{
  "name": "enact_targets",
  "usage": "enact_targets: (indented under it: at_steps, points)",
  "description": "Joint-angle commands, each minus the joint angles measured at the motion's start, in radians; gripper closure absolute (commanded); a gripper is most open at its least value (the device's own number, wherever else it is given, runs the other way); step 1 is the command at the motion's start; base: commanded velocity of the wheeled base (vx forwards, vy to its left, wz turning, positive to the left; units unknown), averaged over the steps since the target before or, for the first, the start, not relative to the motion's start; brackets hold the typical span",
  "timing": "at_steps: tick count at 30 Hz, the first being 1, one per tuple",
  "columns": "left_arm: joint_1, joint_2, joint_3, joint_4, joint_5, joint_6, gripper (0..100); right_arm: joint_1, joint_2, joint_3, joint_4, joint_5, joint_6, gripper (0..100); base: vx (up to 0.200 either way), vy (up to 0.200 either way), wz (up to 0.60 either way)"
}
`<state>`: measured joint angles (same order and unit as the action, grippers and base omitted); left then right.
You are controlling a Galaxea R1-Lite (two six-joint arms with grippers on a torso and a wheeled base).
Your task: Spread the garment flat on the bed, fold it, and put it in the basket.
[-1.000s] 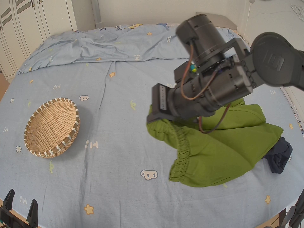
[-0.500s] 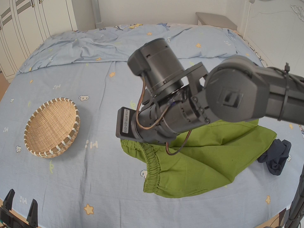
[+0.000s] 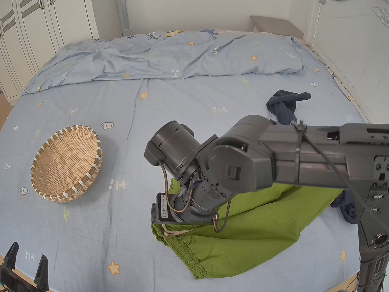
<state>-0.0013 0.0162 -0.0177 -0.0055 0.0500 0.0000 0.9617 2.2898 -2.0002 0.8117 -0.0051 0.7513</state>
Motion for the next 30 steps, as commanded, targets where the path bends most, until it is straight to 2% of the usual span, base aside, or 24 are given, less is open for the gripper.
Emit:
enact_targets:
  at_steps: [1, 6, 12, 16, 17, 19, 21, 22, 23, 24, 25, 26, 30]
  points:
    - [0.0, -0.016, 0.018, -0.001, 0.001, 0.0, 0, -0.004, 0.02, 0.0, 0.043, -0.004, -0.006, 0, 0.0, 0.0, 0.0]
    - [0.0, -0.016, 0.018, -0.001, 0.001, 0.0, 0, -0.029, -0.056, 0.0, 0.089, -0.006, -0.006, 0, 0.0, 0.0, 0.0]
    - [0.0, -0.016, 0.018, -0.001, 0.001, -0.002, 0, -0.204, -0.369, 0.0, 0.219, 0.063, -0.006, 0, 0.0, 0.0, 0.0]
    - [0.0, -0.016, 0.018, -0.001, 0.001, 0.0, 0, -0.307, -0.521, 0.0, 0.228, 0.103, -0.006, 0, 0.0, 0.0, 0.0]
    - [0.0, -0.016, 0.018, 0.001, -0.002, 0.006, 0, -0.359, -0.619, 0.0, 0.205, 0.111, -0.006, 0, 0.0, 0.0, 0.0]
    - [0.0, -0.016, 0.018, 0.001, -0.004, 0.006, 0, -0.396, -0.693, 0.0, 0.161, 0.122, -0.006, 0, 0.0, 0.0, 0.0]
    - [0.0, -0.016, 0.018, 0.001, -0.002, 0.002, 0, -0.445, -0.785, 0.049, 0.072, 0.16, -0.006, 0, 0.0, 0.0, 0.0]
    - [0.0, -0.016, 0.018, 0.002, -0.007, 0.002, 0, -0.482, -0.868, 0.205, -0.022, 0.211, -0.009, 0, 0.0, 0.0, 0.0]
    - [0.0, -0.016, 0.018, 0.002, -0.009, 0.003, 0, -0.485, -0.875, 0.221, -0.032, 0.217, -0.009, 0, 0.0, 0.0, 0.0]
    - [0.0, -0.016, 0.018, 0.002, -0.021, 0.008, 0, -0.529, -0.98, 0.417, -0.183, 0.286, -0.015, 0, 0.0, 0.0, 0.0]
    - [-0.002, -0.016, 0.018, 0.002, -0.022, 0.008, 0, -0.538, -1.001, 0.463, -0.22, 0.3, -0.015, 0, 0.0, 0.0, 0.0]
    - [-0.003, -0.016, 0.018, 0.002, -0.025, 0.008, 0, -0.56, -1.063, 0.603, -0.345, 0.338, -0.016, 0, 0.0, 0.0, 0.0]
    - [0.003, -0.005, 0.001, -0.002, -0.029, 0.006, 0, -0.589, -1.138, 0.859, -0.594, 0.369, -0.021, 0, 0.0, 0.0, 0.0]
